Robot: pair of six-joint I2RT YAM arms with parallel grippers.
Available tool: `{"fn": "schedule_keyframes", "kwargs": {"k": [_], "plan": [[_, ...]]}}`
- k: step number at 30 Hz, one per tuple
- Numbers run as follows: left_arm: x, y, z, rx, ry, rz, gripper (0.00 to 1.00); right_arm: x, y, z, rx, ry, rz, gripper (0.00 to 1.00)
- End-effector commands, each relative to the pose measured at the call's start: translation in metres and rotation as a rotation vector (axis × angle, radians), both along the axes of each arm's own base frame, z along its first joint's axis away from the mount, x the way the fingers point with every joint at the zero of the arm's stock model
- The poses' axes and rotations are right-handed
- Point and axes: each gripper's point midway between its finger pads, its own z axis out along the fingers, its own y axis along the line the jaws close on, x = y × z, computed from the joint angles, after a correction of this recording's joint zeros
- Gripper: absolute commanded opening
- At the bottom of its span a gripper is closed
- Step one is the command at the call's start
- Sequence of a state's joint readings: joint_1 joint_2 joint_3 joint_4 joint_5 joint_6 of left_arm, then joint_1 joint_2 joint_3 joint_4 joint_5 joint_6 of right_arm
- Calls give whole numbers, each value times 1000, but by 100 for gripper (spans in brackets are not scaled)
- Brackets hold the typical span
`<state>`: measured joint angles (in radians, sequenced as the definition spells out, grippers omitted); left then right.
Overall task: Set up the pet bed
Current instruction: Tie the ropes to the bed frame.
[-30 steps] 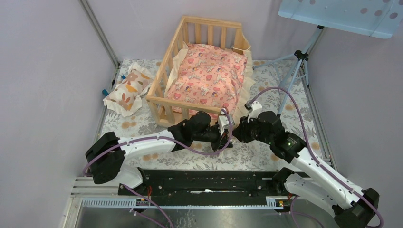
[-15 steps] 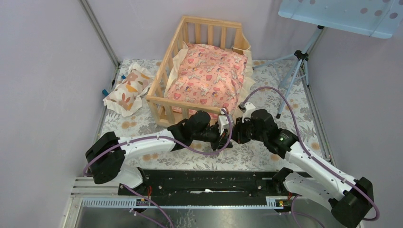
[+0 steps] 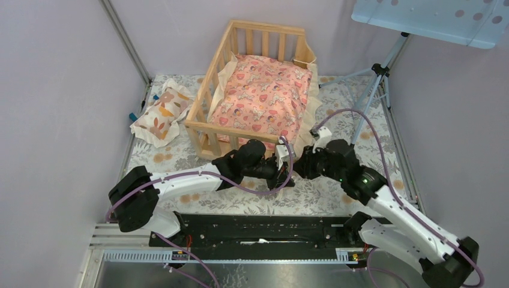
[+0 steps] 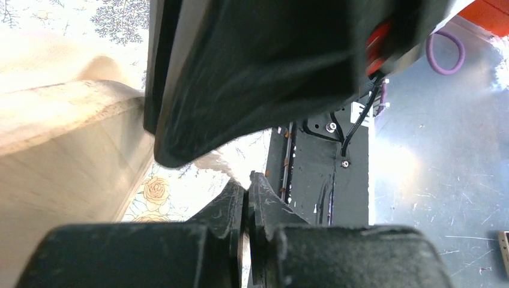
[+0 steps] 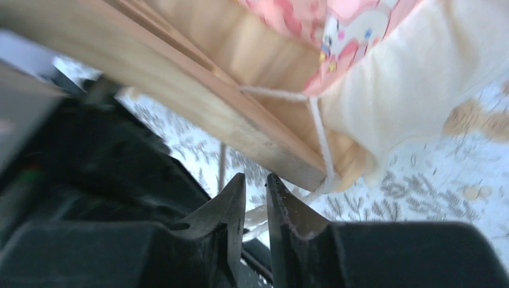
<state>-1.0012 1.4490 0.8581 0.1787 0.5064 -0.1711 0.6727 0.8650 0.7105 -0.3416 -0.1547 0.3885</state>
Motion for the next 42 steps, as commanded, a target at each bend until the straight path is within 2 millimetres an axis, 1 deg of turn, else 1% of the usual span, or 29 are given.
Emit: {"fn": "schedule_keyframes", "kwargs": {"k": [1, 3, 5, 8, 9, 11, 13, 17, 22, 26, 31, 34, 38, 42], "plan": [[33, 10, -4, 13, 210, 207, 0, 15, -7, 61, 187, -252, -89, 29], [34, 9, -3, 7, 218, 209, 0, 11, -13, 62, 222, -291, -108, 32], [33, 9, 0, -4, 240, 210, 0, 6, -21, 50, 225, -298, -132, 34], [33, 8, 8, -29, 273, 205, 0, -1, -34, 23, 207, -290, -163, 38], [33, 8, 11, -35, 285, 205, 0, -4, -37, 18, 211, -296, -164, 39], [32, 9, 17, -46, 313, 205, 0, -5, -44, 11, 218, -325, -188, 42], [33, 10, 21, -55, 346, 209, 0, -7, -45, 9, 237, -361, -179, 46], [38, 14, 27, -79, 425, 232, 0, -13, -36, 4, 257, -420, -96, 50], [44, 17, 32, -105, 481, 247, 0, -18, -28, -5, 220, -442, -2, 52], [46, 18, 38, -118, 504, 248, 0, -20, -18, -3, 214, -500, 89, 56], [48, 20, 42, -120, 513, 253, 0, -20, -9, -5, 182, -547, 174, 60], [48, 21, 42, -117, 515, 252, 0, -17, -4, -4, 199, -571, 186, 59], [49, 22, 41, -115, 516, 255, 0, -13, 0, -6, 211, -571, 184, 58], [48, 22, 40, -113, 521, 253, 0, -9, 2, -5, 227, -575, 169, 50]]}}
